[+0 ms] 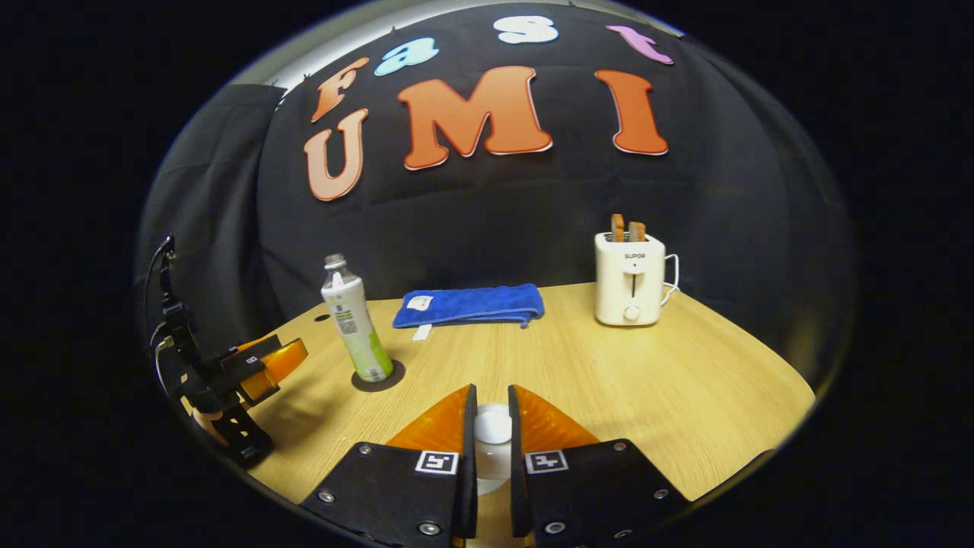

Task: Open the teacup lid with one hand, grasp the water bottle and pour water into the teacup with the other hand; after pouring, place the water bottle on the coaster and then close the teacup lid.

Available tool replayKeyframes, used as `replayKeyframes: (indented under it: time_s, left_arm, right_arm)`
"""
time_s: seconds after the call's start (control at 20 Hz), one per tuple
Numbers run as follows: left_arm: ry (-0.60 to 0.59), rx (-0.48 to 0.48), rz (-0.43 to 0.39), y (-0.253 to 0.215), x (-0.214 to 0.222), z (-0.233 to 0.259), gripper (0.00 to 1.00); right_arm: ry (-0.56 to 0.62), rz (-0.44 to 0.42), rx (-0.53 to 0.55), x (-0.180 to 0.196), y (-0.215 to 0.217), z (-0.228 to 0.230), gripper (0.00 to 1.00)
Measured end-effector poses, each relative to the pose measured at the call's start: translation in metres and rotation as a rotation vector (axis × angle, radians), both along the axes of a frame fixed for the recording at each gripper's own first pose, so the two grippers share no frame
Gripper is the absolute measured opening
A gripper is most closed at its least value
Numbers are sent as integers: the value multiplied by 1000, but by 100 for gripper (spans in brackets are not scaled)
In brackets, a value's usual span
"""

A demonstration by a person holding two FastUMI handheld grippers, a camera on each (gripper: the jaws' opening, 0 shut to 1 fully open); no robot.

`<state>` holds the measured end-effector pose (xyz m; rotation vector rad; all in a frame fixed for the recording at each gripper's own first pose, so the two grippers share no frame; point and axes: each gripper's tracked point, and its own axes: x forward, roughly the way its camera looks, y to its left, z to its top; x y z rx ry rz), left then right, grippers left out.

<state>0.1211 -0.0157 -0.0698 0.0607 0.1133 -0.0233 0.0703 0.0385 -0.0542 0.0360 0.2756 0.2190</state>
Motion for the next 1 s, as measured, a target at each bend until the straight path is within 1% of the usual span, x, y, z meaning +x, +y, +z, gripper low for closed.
replayKeyframes:
  time_s: [0.05,0.1,0.15,0.25,0.4,0.65,0.75,0.8,0.85,0.95,1.0]
  left_arm:
    - [3,0,5,3,-2,-1,95]
    - [1,2,10,5,-4,-1,98]
    - [-4,0,7,5,-4,1,96]
    - [3,-6,-1,4,-4,-2,98]
    - [18,1,-6,3,-4,-6,98]
    - [6,7,-11,1,-4,-2,98]
    - [14,9,-11,1,-4,-5,96]
    - [19,10,-10,1,-5,-6,98]
    - [21,11,-9,0,-4,-6,96]
    - [18,11,-7,1,-6,-3,98]
    - [15,14,-5,1,-7,-2,96]
  right_arm:
    - [11,12,-4,0,7,-5,17]
    - [21,18,-9,1,11,-10,17]
    - [29,22,-15,2,14,-14,17]
    - [43,27,-21,2,18,-21,17]
    - [53,28,-30,2,20,-27,18]
    - [73,34,-21,4,22,-37,18]
    - [67,37,-26,4,23,-36,17]
    - [64,37,-31,4,23,-37,20]
    - [64,37,-32,4,23,-38,21]
    - [66,34,-28,5,22,-37,25]
    - [64,28,-31,4,20,-37,22]
